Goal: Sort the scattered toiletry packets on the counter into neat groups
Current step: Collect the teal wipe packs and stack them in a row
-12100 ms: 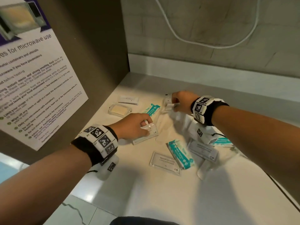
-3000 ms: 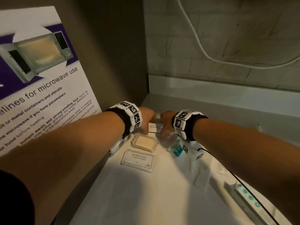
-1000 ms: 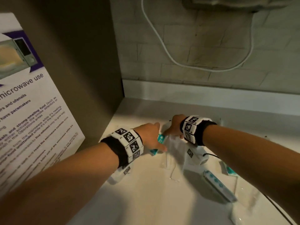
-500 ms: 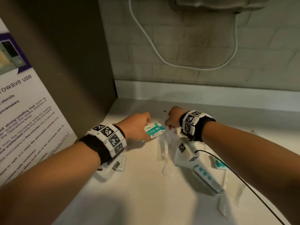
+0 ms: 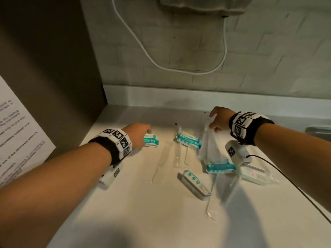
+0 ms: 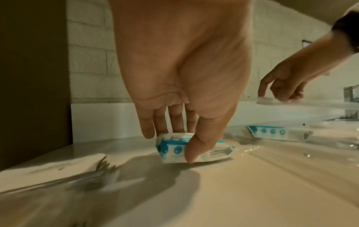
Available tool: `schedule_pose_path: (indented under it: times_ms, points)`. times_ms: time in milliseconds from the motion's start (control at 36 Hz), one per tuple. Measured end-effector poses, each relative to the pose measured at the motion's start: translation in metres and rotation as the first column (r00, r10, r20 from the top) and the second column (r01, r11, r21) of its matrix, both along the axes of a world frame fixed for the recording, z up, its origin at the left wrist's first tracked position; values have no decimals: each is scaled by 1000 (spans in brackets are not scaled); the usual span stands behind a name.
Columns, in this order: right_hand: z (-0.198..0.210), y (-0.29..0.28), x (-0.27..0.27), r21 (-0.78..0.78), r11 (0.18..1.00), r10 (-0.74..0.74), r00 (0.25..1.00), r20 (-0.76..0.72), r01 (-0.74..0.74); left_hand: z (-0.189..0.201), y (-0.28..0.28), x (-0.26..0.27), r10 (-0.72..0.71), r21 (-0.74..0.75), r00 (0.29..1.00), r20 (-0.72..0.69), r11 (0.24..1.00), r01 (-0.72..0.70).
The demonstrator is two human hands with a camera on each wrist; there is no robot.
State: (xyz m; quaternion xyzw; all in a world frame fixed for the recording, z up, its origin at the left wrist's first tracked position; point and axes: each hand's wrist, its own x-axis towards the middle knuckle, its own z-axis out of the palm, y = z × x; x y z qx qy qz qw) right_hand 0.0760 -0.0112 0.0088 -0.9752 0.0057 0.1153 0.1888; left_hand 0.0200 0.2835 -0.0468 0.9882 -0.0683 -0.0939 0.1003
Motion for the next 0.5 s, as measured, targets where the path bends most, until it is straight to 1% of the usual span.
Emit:
schedule_pose_path:
  times_ms: [83, 222, 306, 389, 444, 500]
  points:
    - [-12, -4, 1, 19, 1000, -1, 999, -47, 2, -6, -7, 7, 13, 10, 1000, 3, 1000, -13]
    - [-25, -6, 5, 18, 1000, -21, 997, -79, 23, -9, -21, 13, 16, -11, 999, -32, 1000, -16]
    - [-28, -3, 8, -60, 998, 4, 999, -54, -7, -11, -25, 14, 21, -27, 999, -40, 999, -22]
    - [-30, 3, 7, -148, 985, 92, 996, -4, -92, -14, -26, 12, 55, -45, 997, -59, 997, -58]
    - [-32, 10, 5, -150, 972, 181, 983, -5, -180, -12, -27, 9, 58, -70, 995, -87, 995, -64]
    - [-34, 19, 0, -139, 947, 289, 957, -25, -289, -4, -35, 4, 11, -101, 997, -72, 995, -18]
